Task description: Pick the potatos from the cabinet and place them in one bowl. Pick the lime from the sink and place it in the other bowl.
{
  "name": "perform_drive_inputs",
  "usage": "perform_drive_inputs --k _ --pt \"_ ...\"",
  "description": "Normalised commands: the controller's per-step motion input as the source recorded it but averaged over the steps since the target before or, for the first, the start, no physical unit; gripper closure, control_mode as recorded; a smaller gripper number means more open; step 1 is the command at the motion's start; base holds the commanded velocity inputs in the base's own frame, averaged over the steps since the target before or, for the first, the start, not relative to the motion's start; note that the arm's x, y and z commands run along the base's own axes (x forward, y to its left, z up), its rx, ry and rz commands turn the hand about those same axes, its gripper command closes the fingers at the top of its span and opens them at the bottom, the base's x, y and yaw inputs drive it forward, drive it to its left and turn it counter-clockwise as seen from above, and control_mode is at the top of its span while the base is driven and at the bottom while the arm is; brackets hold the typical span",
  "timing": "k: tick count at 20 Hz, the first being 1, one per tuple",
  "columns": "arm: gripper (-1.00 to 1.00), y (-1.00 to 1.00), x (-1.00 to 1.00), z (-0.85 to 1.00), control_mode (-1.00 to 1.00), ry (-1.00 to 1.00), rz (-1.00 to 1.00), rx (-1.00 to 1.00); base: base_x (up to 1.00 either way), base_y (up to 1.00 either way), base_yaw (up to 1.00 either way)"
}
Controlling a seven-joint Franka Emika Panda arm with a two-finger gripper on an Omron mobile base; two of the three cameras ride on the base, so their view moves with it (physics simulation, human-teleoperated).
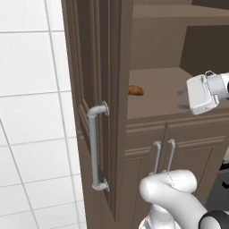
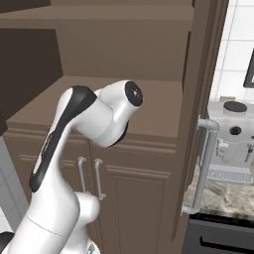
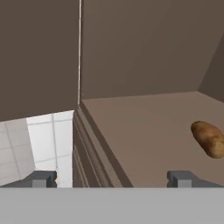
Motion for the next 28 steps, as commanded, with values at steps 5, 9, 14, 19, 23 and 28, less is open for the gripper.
perform_drive_inputs --k 5,9,14,19,23,28 --pt "-1.00 0.00 0.43 0.06 -1.00 0.01 0.09 0.01 0.00 0.00 0.00" --pt "-1.00 0.00 0.47 0.01 -1.00 0.01 0.09 0.03 0.00 0.00 0.00" --pt "-1.00 0.00 0.46 0.00 -1.00 0.00 0.07 0.02 0.00 0.00 0.00" --pt "-1.00 0.00 0.37 0.00 -1.00 0.00 0.05 0.01 0.00 0.00 0.00" --pt "-1.00 0.00 0.27 0.00 -1.00 0.00 0.04 0.00 0.00 0.00 0.00" --pt "-1.00 0.00 0.19 -0.07 -1.00 0.00 0.05 0.00 0.00 0.00 0.00"
